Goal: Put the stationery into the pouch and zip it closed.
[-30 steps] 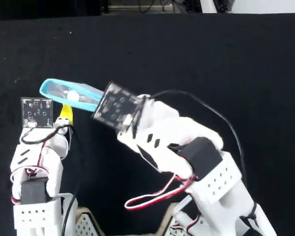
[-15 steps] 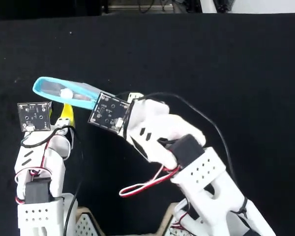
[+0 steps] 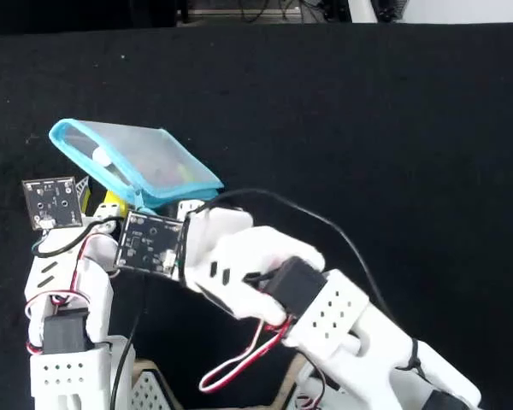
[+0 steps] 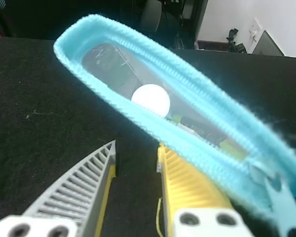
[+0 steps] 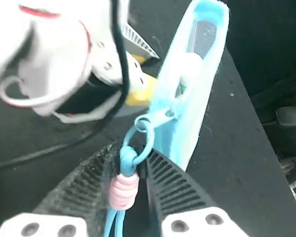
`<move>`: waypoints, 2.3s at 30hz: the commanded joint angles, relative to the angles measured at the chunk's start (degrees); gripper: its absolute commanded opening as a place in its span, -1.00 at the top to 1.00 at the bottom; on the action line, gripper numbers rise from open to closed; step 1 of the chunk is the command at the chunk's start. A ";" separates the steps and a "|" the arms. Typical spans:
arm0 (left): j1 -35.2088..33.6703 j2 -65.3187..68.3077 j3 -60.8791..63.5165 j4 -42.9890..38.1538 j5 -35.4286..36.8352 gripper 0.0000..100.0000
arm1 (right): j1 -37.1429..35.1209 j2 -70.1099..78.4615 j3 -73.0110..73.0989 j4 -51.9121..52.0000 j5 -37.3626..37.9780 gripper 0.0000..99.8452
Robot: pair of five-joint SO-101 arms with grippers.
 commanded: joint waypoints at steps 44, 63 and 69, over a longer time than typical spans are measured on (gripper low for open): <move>22.46 -0.79 -18.07 23.82 0.62 0.60 | 11.69 -2.15 -12.35 -1.05 -5.01 0.98; 14.73 -0.35 -11.21 11.08 6.33 0.60 | 11.69 -2.51 -12.44 2.11 -5.01 0.98; 10.86 -0.70 -9.63 10.99 6.24 0.60 | 11.87 -2.51 -12.44 2.02 -5.01 0.98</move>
